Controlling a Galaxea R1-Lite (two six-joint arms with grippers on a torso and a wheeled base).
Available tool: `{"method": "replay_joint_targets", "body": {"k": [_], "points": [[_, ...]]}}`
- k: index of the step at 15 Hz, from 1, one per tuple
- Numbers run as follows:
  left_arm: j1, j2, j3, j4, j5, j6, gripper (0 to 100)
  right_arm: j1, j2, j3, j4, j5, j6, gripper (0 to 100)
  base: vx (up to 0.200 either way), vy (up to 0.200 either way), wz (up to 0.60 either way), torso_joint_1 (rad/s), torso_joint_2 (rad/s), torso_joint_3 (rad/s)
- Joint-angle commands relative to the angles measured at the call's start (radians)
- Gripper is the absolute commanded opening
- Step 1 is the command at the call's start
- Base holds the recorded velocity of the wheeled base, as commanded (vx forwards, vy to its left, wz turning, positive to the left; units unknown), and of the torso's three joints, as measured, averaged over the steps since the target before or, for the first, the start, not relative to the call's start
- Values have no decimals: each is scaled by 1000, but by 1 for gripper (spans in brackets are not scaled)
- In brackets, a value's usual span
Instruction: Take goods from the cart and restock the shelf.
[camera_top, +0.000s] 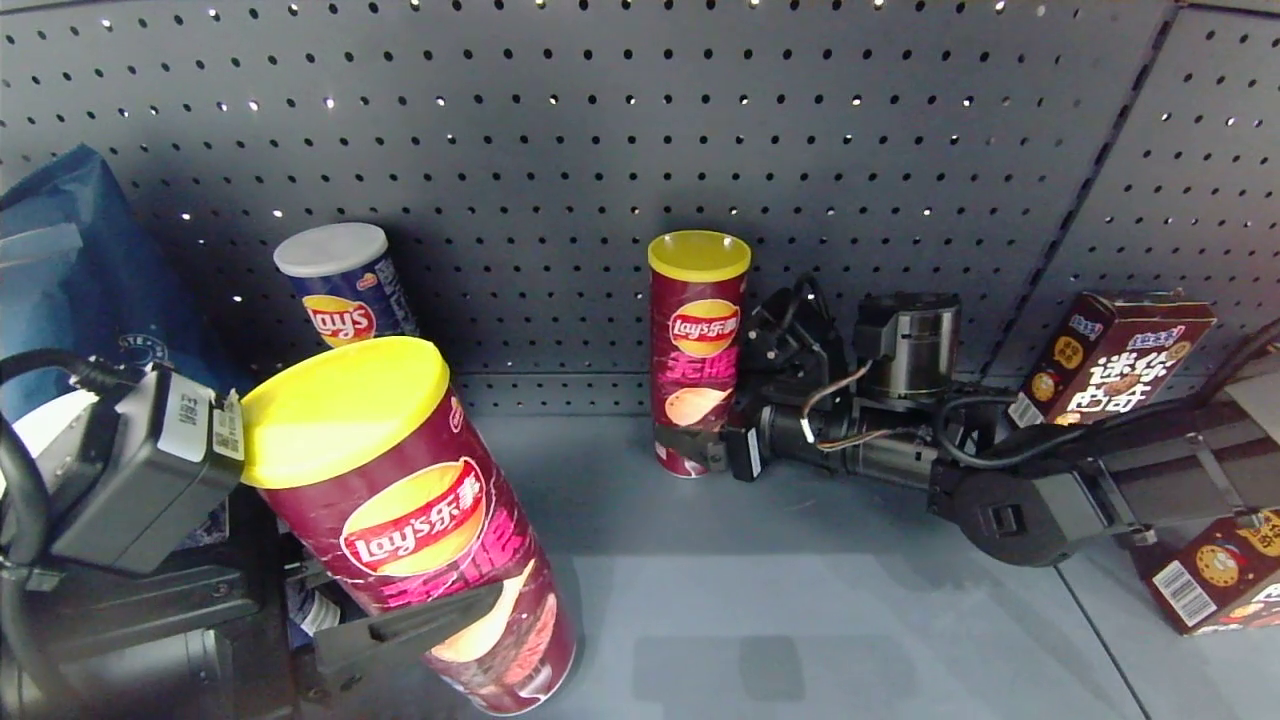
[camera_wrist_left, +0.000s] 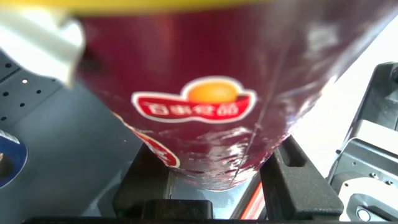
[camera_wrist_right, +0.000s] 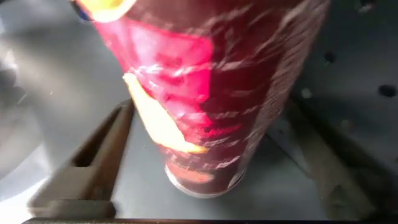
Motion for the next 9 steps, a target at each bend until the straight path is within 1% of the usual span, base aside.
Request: {"method": "replay_joint_targets", "body": {"k": [1,5,9], "points": [[0,1,0,0,0,0,0,1,21,3,-28,-4,-2,0,0,0,0,0,0,0],[0,1,3,0,2,0,0,12,7,17,-37,-4,-2,0,0,0,0,0,0,0],[0,0,2,2,2,0,0,54,-71,89,-37,-5,7,0,0,0,0,0,0,0]]}}
